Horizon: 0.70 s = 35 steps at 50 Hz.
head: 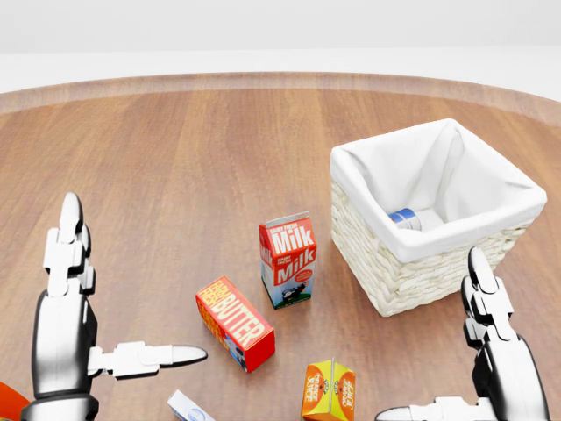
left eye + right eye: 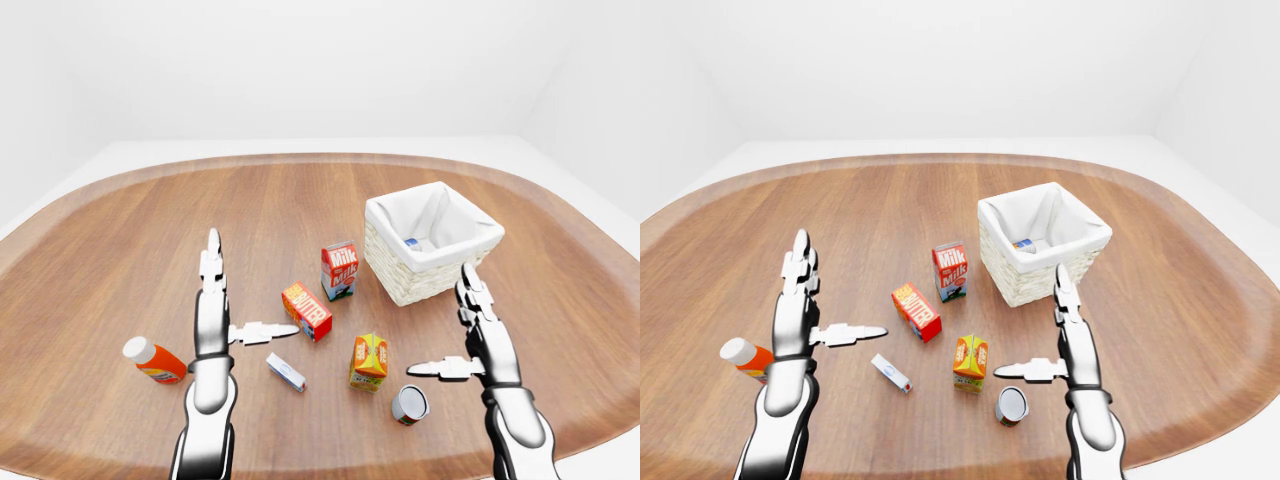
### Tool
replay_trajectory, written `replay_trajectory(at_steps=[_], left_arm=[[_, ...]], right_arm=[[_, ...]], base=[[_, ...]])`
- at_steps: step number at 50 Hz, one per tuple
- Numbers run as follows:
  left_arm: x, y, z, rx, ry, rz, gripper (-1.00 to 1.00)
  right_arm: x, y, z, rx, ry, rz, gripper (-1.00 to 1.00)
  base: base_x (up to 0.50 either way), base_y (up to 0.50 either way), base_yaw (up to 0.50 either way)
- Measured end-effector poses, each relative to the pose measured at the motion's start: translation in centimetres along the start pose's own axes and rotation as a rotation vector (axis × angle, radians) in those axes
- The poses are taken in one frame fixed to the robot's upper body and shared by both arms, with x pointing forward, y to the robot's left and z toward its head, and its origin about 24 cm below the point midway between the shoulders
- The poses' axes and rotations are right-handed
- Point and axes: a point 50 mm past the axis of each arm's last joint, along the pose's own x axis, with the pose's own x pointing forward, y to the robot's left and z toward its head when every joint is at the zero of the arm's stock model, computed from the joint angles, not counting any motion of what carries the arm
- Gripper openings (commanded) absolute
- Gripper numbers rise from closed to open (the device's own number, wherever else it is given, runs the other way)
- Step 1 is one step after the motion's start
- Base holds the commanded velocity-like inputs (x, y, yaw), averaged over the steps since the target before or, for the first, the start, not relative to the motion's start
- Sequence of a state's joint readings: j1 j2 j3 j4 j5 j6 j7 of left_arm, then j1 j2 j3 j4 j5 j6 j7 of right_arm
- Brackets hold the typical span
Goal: Pick up the alphabet soup and the tomato sauce, and put them in the basket.
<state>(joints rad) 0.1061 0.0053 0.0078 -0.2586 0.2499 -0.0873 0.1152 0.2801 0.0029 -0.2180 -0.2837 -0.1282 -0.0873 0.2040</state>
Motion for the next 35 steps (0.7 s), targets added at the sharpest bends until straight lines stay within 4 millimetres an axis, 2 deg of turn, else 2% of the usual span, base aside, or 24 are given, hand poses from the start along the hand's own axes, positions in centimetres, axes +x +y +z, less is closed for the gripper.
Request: replay_trajectory(at_steps=[35], left_arm=[[0.0,0.0,0.0,-0.002,-0.001,0.000,1.00]], right_arm=[[-2.0,1.2,-3.1,0.007,0.160,0.043,1.00]], base=[[0.00,0.00,0.00]])
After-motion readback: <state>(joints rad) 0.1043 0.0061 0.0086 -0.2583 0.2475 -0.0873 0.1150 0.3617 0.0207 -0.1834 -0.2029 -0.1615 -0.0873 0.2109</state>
